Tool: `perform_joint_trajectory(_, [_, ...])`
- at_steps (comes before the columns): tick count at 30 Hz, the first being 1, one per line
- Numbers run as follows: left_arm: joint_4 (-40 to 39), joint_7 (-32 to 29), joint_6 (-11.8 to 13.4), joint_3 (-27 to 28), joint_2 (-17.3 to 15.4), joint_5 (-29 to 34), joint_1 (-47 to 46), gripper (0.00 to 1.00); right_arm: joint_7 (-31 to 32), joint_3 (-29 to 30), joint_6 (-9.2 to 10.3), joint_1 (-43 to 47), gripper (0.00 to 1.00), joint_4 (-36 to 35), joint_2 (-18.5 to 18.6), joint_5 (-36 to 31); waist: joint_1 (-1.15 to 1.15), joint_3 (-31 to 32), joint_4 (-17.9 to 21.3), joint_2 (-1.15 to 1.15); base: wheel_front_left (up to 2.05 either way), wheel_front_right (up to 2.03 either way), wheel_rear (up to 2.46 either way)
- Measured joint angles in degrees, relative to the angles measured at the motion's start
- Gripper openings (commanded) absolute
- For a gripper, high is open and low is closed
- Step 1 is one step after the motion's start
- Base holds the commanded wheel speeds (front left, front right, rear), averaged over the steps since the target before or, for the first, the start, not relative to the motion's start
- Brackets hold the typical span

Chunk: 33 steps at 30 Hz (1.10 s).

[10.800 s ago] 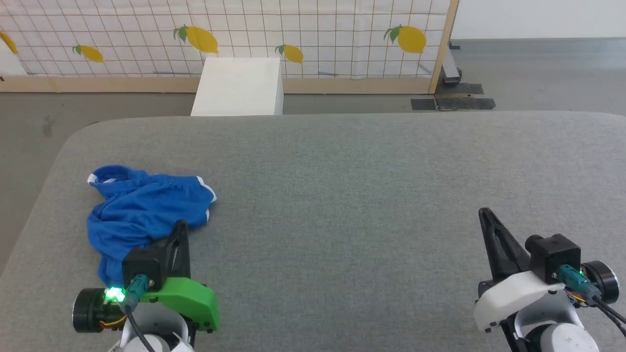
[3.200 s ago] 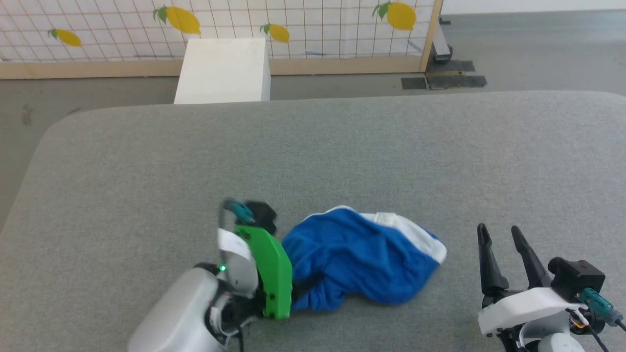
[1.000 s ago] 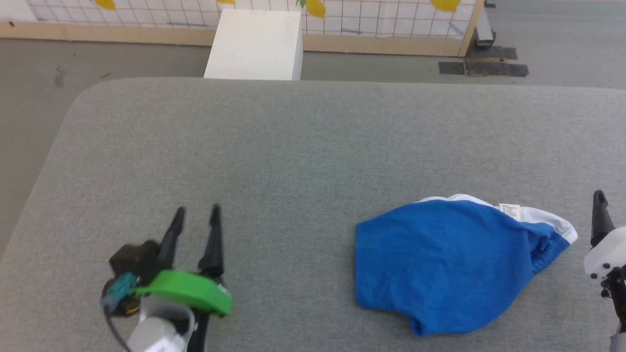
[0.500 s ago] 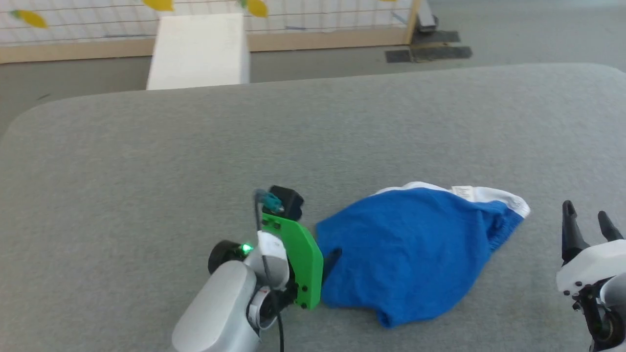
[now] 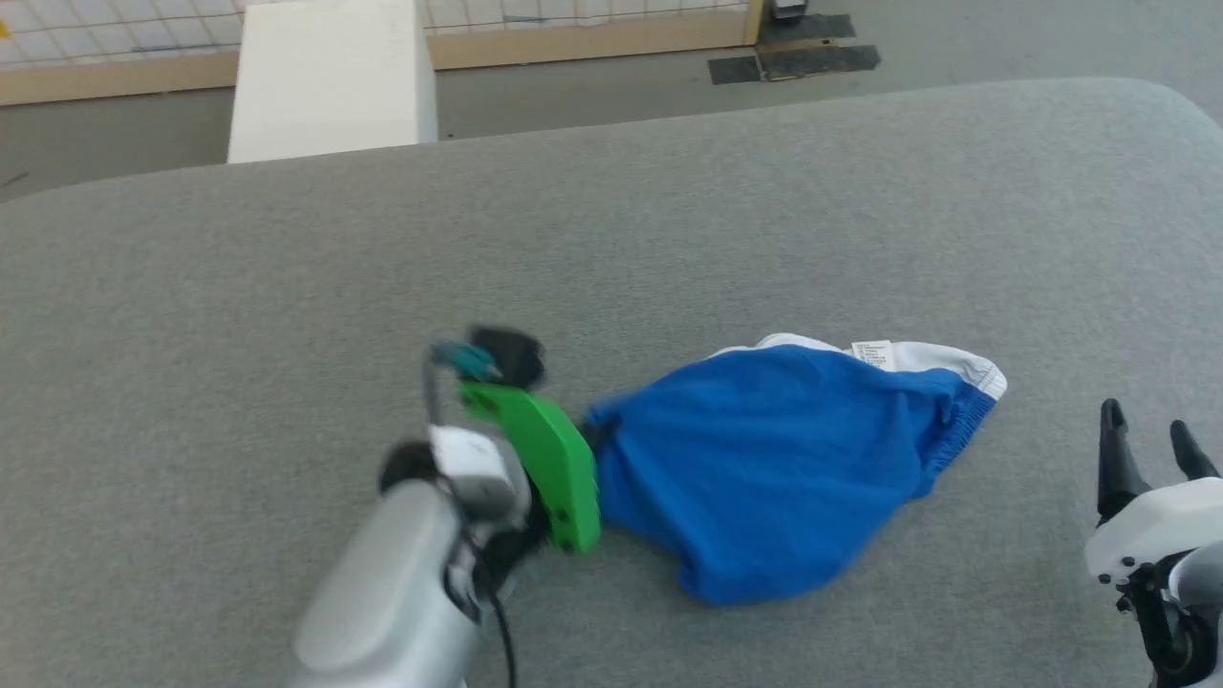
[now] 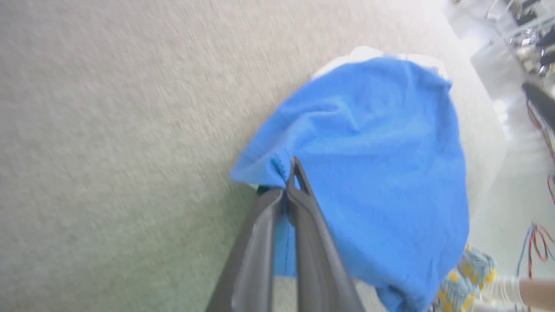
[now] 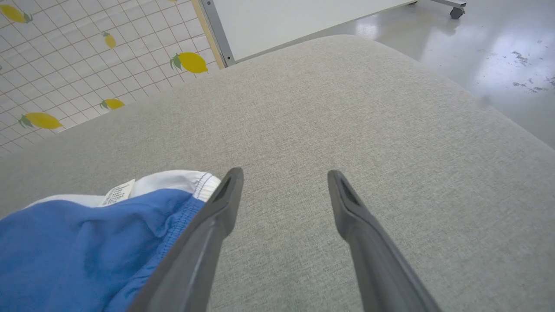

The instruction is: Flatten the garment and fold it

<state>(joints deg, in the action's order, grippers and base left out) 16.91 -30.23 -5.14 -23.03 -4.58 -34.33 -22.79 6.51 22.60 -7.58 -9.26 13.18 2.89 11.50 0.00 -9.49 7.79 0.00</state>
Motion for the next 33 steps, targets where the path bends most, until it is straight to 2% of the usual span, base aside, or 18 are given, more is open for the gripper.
perform_joint_trajectory(5, [-4.8,5.8,2.7,7.7,-1.8,-1.1,-4.4,0.00,0.0,-1.8,0.00,-0.1,1.00,0.5,0.0,-0.2,0.00,1.1,-2.6,0.00,0.00,0.00,0.00])
perform_joint_trajectory(11, [-11.2,7.3,6.3,13.2,-5.0,-2.9,-1.6,0.00,0.0,-3.2,0.00,-0.1,1.00,1.2,0.0,-0.4,0.00,2.4,-6.0,0.00,0.00,0.00,0.00])
perform_joint_trajectory(16, [-11.6,3.2,8.6,12.7,-6.4,-3.9,11.4,0.00,0.0,-3.8,0.00,-0.1,1.00,1.9,-0.1,-0.1,0.00,3.1,-8.7,0.00,0.00,0.00,0.00])
perform_joint_trajectory(19, [-9.5,0.9,8.8,10.8,-5.7,-5.2,17.6,0.00,0.0,-3.8,0.00,-0.1,1.00,2.3,0.0,-0.1,0.00,3.2,-10.3,0.00,0.00,0.00,0.00])
perform_joint_trajectory(22, [-7.7,0.0,8.8,10.0,-4.4,-6.9,20.0,0.00,0.0,-3.9,0.00,-0.1,1.00,2.6,-0.1,-0.1,0.00,3.2,-11.6,0.00,0.00,0.00,0.00])
perform_joint_trajectory(23, [-7.5,0.0,8.8,10.0,-4.0,-7.2,20.2,0.10,0.0,-4.1,0.00,-0.1,1.00,2.8,0.0,-0.1,0.00,3.2,-11.9,0.00,0.00,0.00,0.00])
perform_joint_trajectory(24, [-7.3,0.1,8.8,10.2,-3.6,-7.6,20.2,0.49,0.0,-4.2,0.00,-0.1,1.00,2.9,0.0,0.0,0.00,3.2,-12.2,0.00,0.00,0.00,0.00])
perform_joint_trajectory(25, [-7.3,0.6,8.8,10.5,-3.4,-7.6,20.2,1.00,0.0,-4.4,0.00,-0.1,1.00,3.1,0.0,0.1,0.00,3.3,-12.4,0.00,0.00,0.00,0.00])
perform_joint_trajectory(30, [-9.2,2.9,10.1,14.3,-4.1,-9.1,20.4,1.00,-0.1,-5.6,0.00,-0.1,1.00,4.0,-0.1,0.3,0.00,4.0,-12.3,0.00,0.00,0.00,0.00])
perform_joint_trajectory(33, [-10.9,8.2,12.1,18.0,-6.5,-7.1,20.6,1.00,-0.1,-6.1,0.00,-0.1,1.00,4.1,0.0,0.7,0.00,4.5,-11.9,0.00,0.00,0.00,0.00])
